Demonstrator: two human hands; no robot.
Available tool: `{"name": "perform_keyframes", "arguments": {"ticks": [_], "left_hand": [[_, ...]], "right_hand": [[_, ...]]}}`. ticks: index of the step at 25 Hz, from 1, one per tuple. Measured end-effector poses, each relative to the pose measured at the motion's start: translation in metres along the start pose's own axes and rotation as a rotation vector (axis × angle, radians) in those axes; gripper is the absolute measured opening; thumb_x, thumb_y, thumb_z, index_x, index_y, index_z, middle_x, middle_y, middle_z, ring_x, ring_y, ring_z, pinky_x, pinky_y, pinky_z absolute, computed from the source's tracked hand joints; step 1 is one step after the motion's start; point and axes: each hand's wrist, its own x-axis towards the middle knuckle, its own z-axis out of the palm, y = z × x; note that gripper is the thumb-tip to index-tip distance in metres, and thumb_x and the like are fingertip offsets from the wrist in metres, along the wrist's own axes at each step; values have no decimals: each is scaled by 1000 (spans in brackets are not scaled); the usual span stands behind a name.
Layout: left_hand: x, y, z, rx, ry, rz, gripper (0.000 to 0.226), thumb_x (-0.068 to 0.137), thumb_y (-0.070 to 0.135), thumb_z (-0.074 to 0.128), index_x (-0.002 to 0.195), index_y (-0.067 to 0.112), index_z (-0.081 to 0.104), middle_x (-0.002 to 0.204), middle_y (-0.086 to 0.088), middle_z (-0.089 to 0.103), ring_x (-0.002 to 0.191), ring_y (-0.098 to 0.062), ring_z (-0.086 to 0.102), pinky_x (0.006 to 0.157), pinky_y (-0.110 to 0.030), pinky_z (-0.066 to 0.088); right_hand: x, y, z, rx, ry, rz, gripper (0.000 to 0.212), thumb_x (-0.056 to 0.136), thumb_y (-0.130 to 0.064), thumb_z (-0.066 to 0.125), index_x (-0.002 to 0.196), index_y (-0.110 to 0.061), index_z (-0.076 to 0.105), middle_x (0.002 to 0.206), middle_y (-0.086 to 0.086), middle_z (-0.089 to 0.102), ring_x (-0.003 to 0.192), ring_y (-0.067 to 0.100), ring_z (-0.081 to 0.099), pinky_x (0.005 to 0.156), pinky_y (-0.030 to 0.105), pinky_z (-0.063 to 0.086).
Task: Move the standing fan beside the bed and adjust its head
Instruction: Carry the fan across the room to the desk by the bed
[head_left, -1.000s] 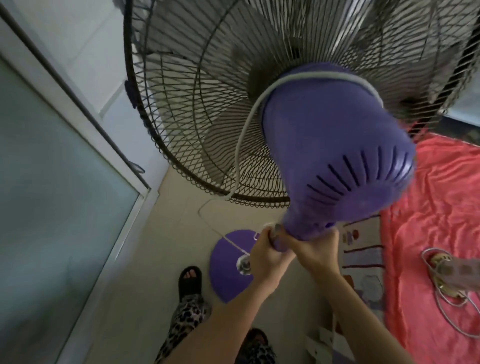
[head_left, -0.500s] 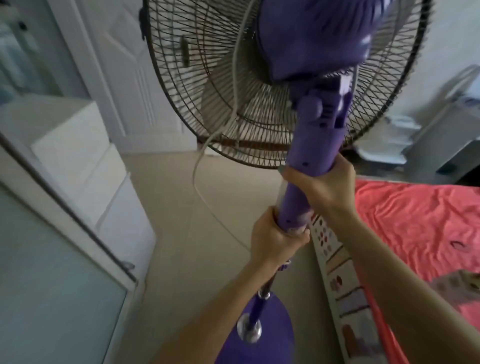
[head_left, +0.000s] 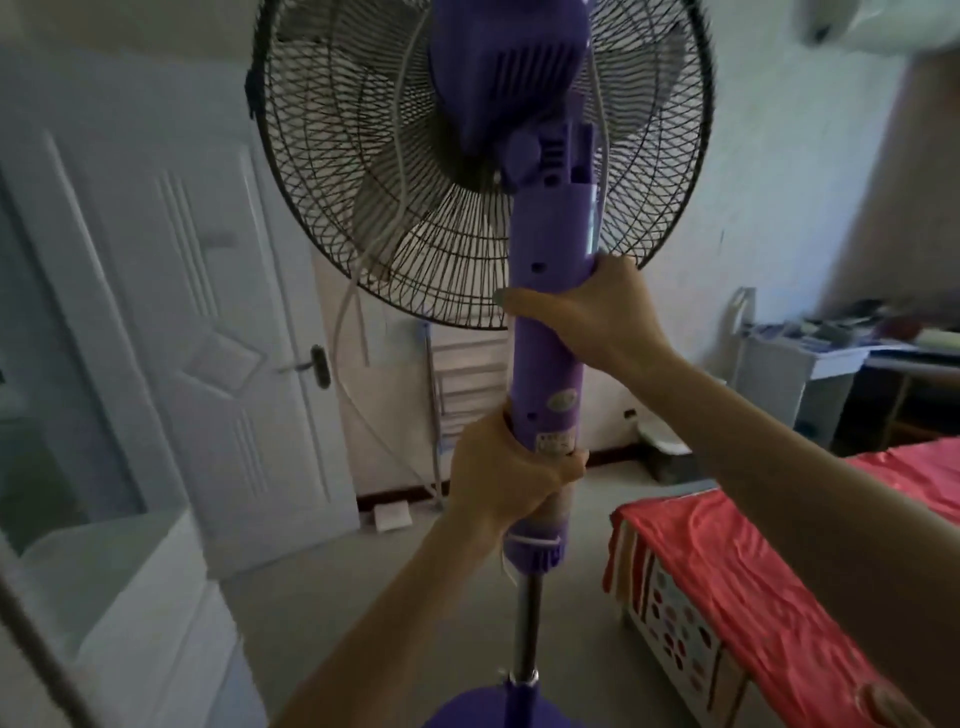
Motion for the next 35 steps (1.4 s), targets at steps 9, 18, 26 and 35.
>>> {"name": "perform_keyframes", "arguments": {"ticks": [9, 18, 26, 35], "left_hand": [[39, -40, -8, 51, -44, 40, 39, 52, 43, 92, 79, 37, 64, 61, 33, 67, 64, 9, 68, 51, -4, 48], [135, -122, 60, 110, -33, -156, 42, 43, 57, 83, 76, 41, 62, 65, 33, 69, 63, 10, 68, 55, -8, 53], [249, -157, 144, 164, -97, -231, 44, 43, 62, 83, 78, 43, 64, 68, 26, 71, 69, 9, 70, 58, -10, 56], [363, -148, 225, 121, -204, -93, 37, 43, 57, 84, 75, 49, 68, 74, 23, 76, 67, 6, 72, 64, -23, 63]], "right_hand": [[21, 29, 33, 2, -11, 5, 51, 43, -61, 82, 71, -20, 68, 68, -7, 74, 59, 6, 71, 53, 34, 63], [117, 163, 106, 57, -172, 36, 57, 44, -65, 81, 77, -21, 68, 69, -6, 74, 60, 9, 72, 54, 36, 64], [226, 275, 122, 27, -227, 102, 57, 43, -71, 76, 72, -23, 64, 66, -9, 71, 58, 8, 70, 52, 37, 64], [326, 329, 75, 9, -33, 93, 57, 40, -71, 75, 66, -21, 66, 57, -14, 67, 56, -4, 66, 40, 19, 54]]}}
